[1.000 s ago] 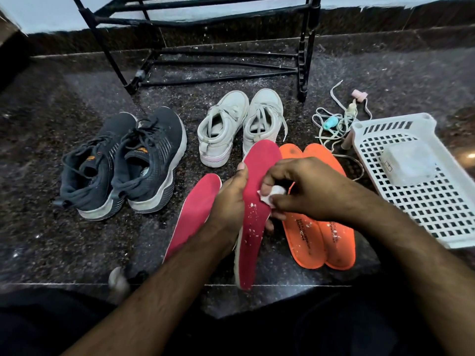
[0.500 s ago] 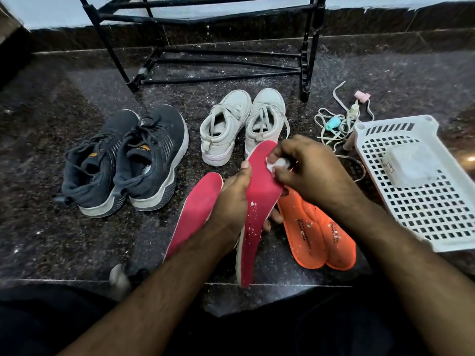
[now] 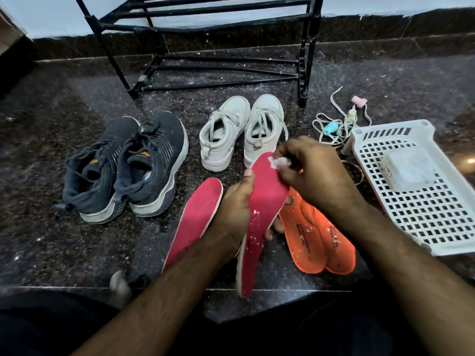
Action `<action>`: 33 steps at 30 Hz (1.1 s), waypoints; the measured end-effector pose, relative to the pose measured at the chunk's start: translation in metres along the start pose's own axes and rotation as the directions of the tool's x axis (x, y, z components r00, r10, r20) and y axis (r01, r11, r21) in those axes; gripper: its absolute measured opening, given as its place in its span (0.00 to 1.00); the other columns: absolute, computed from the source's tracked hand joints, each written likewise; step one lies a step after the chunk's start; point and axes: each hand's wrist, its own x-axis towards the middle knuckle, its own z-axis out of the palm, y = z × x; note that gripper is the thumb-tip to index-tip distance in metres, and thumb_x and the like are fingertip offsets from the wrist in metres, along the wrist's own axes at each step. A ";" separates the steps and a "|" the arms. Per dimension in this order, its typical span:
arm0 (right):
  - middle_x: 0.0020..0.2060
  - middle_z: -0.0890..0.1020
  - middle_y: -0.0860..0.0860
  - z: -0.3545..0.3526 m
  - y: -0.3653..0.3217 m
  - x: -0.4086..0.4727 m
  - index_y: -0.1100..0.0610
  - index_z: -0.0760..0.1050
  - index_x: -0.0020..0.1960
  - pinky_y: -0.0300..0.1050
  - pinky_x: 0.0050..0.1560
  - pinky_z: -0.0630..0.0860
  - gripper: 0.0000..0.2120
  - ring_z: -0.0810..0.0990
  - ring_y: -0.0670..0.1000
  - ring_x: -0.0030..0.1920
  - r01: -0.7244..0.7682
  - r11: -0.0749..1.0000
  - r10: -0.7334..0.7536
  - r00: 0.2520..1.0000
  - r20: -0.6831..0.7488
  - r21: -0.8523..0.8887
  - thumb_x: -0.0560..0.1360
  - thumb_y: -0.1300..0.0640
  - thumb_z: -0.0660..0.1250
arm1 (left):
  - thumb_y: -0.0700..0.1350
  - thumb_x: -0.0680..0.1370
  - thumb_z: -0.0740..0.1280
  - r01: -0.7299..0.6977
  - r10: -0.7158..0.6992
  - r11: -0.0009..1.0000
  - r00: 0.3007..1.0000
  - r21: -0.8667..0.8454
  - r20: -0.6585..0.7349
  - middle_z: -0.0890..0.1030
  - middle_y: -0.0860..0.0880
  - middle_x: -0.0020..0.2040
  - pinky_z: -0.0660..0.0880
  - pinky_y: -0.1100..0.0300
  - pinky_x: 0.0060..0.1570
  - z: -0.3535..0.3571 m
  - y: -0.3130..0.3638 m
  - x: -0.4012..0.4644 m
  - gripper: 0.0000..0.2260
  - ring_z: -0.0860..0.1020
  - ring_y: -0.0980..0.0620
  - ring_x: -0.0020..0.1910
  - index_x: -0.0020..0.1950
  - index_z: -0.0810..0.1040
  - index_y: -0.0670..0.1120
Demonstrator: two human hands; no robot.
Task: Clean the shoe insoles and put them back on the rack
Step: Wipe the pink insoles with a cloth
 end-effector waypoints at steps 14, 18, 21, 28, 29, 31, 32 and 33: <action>0.41 0.82 0.46 0.006 -0.022 -0.016 0.52 0.81 0.48 0.36 0.43 0.74 0.09 0.78 0.44 0.39 -0.072 0.979 0.075 0.997 -0.012 0.190 0.70 0.61 0.72 | 0.65 0.80 0.48 0.075 -0.073 0.997 0.994 -0.026 0.079 0.78 0.36 0.28 0.67 0.63 0.17 0.000 -0.002 0.003 0.37 0.73 0.46 0.17 0.58 0.77 0.32; 0.36 0.83 0.46 0.008 -0.034 -0.024 0.51 0.80 0.46 0.36 0.37 0.73 0.09 0.80 0.45 0.34 -0.011 0.970 -0.056 0.963 0.265 0.242 0.69 0.63 0.72 | 0.67 0.81 0.41 0.125 -0.113 0.980 0.990 -0.157 0.088 0.76 0.38 0.25 0.67 0.63 0.16 -0.004 0.003 0.004 0.39 0.74 0.47 0.17 0.43 0.82 0.41; 0.40 0.83 0.47 -0.008 -0.019 -0.018 0.53 0.80 0.47 0.33 0.45 0.71 0.09 0.79 0.46 0.38 -0.041 0.992 0.027 0.993 0.115 0.117 0.69 0.62 0.73 | 0.66 0.81 0.42 0.104 -0.099 0.993 0.991 -0.055 0.089 0.78 0.38 0.27 0.67 0.63 0.18 -0.003 0.002 0.001 0.38 0.72 0.47 0.17 0.52 0.81 0.38; 0.41 0.82 0.45 0.007 -0.033 -0.021 0.52 0.80 0.47 0.32 0.43 0.70 0.08 0.77 0.42 0.40 -0.005 0.983 0.000 1.000 0.025 0.184 0.70 0.61 0.72 | 0.64 0.82 0.44 0.128 -0.117 0.986 0.988 -0.111 0.097 0.78 0.38 0.27 0.68 0.62 0.16 0.000 0.005 0.000 0.35 0.74 0.47 0.17 0.53 0.77 0.36; 0.39 0.82 0.45 0.010 -0.036 -0.024 0.51 0.79 0.46 0.32 0.41 0.70 0.09 0.77 0.43 0.39 0.026 0.981 -0.050 0.991 0.121 0.190 0.69 0.62 0.72 | 0.65 0.82 0.44 0.145 -0.133 0.978 0.988 -0.153 0.083 0.78 0.40 0.26 0.68 0.62 0.15 -0.001 0.006 0.000 0.34 0.74 0.47 0.17 0.50 0.77 0.39; 0.37 0.82 0.45 0.008 -0.033 -0.028 0.51 0.80 0.45 0.35 0.41 0.72 0.09 0.78 0.44 0.36 0.012 0.985 -0.056 0.966 0.253 0.173 0.68 0.63 0.73 | 0.66 0.82 0.45 0.151 -0.146 0.972 0.988 -0.181 0.040 0.78 0.42 0.25 0.68 0.63 0.15 -0.005 0.008 0.002 0.34 0.74 0.47 0.16 0.47 0.77 0.39; 0.38 0.82 0.46 0.006 -0.027 -0.027 0.52 0.80 0.46 0.38 0.43 0.73 0.09 0.79 0.46 0.38 0.005 0.989 -0.040 0.971 0.234 0.145 0.68 0.62 0.73 | 0.66 0.82 0.44 0.142 -0.138 0.973 0.990 -0.184 0.031 0.79 0.42 0.26 0.68 0.63 0.15 -0.006 0.009 0.004 0.35 0.75 0.47 0.17 0.49 0.77 0.39; 0.40 0.82 0.47 0.003 -0.021 -0.025 0.52 0.79 0.47 0.41 0.45 0.73 0.09 0.80 0.48 0.40 0.003 0.995 -0.020 0.987 0.159 0.103 0.69 0.62 0.72 | 0.66 0.82 0.42 0.130 -0.125 0.972 0.991 -0.196 0.036 0.81 0.42 0.28 0.69 0.62 0.15 -0.007 0.010 0.005 0.35 0.76 0.47 0.18 0.53 0.77 0.40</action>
